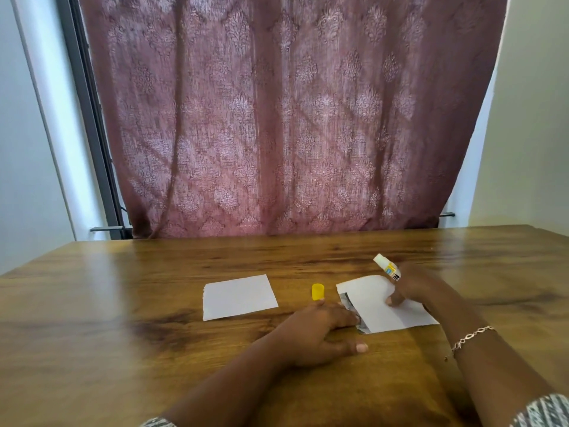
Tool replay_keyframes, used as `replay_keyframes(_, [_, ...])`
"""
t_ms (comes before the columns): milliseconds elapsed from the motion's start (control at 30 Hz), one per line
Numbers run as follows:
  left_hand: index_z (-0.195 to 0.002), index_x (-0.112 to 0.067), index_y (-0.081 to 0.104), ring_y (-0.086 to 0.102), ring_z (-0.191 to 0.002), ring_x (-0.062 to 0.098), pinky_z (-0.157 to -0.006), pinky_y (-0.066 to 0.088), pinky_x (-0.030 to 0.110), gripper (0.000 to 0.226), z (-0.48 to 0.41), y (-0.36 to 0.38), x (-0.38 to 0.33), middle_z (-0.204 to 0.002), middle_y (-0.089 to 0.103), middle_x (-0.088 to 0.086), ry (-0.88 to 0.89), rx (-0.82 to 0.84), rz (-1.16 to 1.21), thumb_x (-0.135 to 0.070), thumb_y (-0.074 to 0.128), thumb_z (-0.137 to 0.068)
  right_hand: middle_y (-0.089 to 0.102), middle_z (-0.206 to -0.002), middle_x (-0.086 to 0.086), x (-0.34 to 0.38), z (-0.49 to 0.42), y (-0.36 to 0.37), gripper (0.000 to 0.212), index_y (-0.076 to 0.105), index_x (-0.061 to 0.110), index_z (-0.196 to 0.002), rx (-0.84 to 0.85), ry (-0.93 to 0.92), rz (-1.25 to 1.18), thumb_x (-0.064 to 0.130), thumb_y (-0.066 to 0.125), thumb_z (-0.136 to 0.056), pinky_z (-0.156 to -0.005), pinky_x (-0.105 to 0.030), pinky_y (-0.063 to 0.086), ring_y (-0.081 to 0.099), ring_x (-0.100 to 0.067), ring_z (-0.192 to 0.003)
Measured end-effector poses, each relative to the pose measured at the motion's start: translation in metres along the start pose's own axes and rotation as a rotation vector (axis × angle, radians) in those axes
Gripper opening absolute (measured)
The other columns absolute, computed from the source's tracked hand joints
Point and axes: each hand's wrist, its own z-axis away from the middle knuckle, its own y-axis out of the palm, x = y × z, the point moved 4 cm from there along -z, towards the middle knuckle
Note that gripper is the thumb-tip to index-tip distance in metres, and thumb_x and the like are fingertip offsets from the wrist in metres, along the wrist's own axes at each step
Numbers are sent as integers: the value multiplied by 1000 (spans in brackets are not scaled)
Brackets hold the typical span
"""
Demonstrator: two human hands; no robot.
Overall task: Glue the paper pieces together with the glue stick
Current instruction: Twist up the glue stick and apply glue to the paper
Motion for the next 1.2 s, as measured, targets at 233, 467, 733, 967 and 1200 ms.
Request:
replay_keyframes(233, [-138,-25,36,24,-141,13,-118,13,41,65,3,0,-1,-149,35,-2,-2,6,-13,-58,39,-83,57,-110,-20,-4,-7,-6,55,50,-3,-113,-60,-1,-232,9,77,-68,-77,-32,38,48,-27,-89])
replay_keyframes(467, [-139,-30,34,21,-141,16,-117,18,45,60,6,-1,-2,-150,33,-5,-27,17,-38,-57,42,-86,57,-102,-22,-11,-10,-17,33,56,-3,-98,-136,0,-408,2,73,-70,-76,-35,36,50,-32,-91])
replay_keyframes(733, [-137,-26,40,26,-139,15,-113,21,39,58,13,-7,-7,-148,37,-5,5,15,-87,-55,45,-87,56,-82,-18,-13,-8,-20,26,50,11,-65,-216,-25,-552,-3,73,-68,-71,-35,37,52,-29,-80])
replay_keyframes(967, [-105,-16,68,55,-108,13,-99,39,38,37,26,-31,-5,-115,66,1,68,-318,186,-44,53,-85,57,-70,-14,-6,5,-24,30,48,10,-62,-119,-118,-682,-7,72,-66,-64,-33,41,53,-29,-74])
replay_keyframes(1200, [-85,-17,70,64,-82,13,-76,48,27,12,51,-69,43,-88,72,3,-119,-623,471,-27,65,-82,56,-63,-9,41,35,1,34,46,12,-62,72,-240,-870,-14,68,-66,-60,-31,43,54,-23,-65])
